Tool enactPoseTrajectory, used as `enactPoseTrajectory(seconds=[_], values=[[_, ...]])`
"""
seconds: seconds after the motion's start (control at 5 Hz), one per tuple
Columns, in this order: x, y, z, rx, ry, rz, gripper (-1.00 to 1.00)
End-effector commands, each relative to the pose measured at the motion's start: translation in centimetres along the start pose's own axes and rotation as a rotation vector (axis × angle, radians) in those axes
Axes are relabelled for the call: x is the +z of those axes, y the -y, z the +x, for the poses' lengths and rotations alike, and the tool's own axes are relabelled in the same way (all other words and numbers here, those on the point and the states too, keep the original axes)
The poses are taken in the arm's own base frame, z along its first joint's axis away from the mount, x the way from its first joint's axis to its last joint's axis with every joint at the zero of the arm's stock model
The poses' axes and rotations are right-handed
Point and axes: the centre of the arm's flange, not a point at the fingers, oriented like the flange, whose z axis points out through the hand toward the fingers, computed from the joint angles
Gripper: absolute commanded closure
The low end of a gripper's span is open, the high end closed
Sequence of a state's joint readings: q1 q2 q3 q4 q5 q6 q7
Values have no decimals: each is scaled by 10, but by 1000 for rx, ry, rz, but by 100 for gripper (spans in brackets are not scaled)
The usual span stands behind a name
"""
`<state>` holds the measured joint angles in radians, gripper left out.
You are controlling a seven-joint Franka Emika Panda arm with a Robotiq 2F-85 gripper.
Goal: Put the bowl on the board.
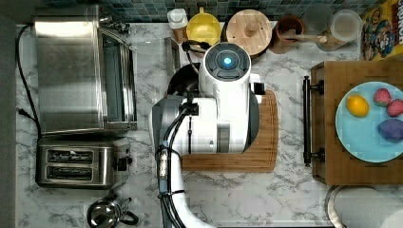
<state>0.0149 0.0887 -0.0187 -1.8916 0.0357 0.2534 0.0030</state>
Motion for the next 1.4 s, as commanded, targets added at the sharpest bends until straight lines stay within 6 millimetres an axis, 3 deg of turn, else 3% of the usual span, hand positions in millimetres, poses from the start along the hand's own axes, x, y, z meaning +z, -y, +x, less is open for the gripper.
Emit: enactPoseTrajectory(seconds=[0.2, 0.8, 1.0, 1.4], values=[[11, -20, 12, 27, -8, 62, 100], [60, -145, 65, 276, 61, 190, 100], [84, -177, 64, 311, 63, 178, 100], [109, -181, 59, 266, 99, 137, 100]])
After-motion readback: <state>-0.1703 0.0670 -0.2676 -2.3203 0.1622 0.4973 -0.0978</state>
